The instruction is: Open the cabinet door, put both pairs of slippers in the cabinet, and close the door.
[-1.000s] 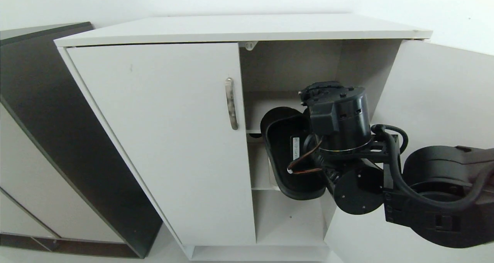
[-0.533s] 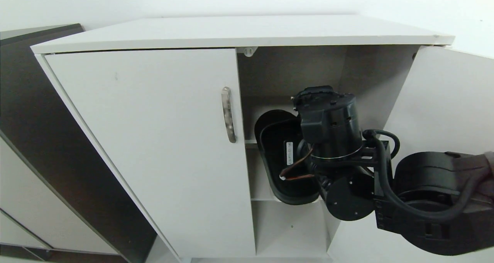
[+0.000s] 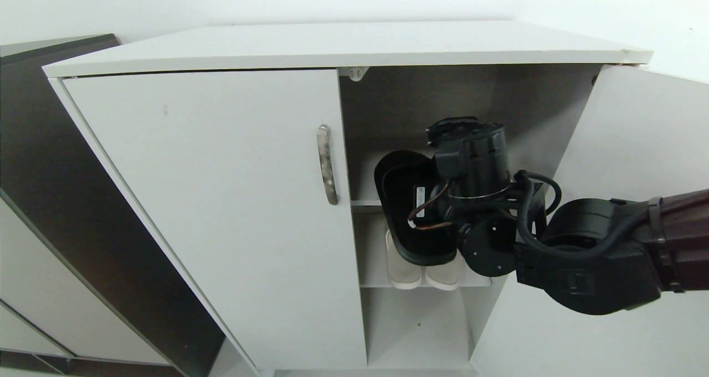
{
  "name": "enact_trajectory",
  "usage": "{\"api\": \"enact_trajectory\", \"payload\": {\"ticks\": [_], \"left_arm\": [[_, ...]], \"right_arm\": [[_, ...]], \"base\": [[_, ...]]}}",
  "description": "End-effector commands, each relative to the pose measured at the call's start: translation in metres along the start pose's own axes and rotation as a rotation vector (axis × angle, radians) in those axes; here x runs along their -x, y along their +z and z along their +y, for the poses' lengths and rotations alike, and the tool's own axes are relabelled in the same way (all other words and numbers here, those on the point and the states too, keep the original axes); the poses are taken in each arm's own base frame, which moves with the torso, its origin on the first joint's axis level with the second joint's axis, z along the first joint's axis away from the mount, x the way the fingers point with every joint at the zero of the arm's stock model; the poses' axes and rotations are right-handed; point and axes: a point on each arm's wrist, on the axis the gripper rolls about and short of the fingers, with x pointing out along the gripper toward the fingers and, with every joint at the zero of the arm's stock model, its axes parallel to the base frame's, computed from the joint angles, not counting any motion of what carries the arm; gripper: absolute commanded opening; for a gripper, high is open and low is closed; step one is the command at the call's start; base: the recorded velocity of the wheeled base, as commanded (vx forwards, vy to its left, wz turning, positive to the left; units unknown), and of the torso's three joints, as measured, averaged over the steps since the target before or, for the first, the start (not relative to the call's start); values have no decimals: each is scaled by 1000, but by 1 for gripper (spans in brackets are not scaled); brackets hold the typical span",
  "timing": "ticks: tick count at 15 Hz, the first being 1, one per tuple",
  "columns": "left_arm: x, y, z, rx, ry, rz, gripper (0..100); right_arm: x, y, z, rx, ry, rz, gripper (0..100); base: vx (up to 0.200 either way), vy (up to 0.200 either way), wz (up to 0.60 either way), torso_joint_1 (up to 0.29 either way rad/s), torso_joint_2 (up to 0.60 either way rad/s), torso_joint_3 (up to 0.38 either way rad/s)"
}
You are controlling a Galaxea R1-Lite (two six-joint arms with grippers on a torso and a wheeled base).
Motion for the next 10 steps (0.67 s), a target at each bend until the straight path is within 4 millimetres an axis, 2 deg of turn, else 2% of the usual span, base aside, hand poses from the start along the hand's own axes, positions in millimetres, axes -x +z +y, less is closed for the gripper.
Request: {"api": "enact_trajectory", "payload": {"ticks": [1, 6, 10], "left_arm": [[0, 0, 0, 0, 1, 0, 0], [0, 0, 0, 0, 1, 2, 0], [0, 0, 0, 0, 0, 2, 0]], "right_arm": [[-14, 7, -3, -10, -21, -7, 0], [-37, 27, -9, -19, -55, -8, 0], [-46, 27, -6, -12, -62, -13, 0]], "base": [[0, 0, 0, 0, 0, 0], [0, 0, 0, 0, 0, 0], [0, 0, 0, 0, 0, 0]]}}
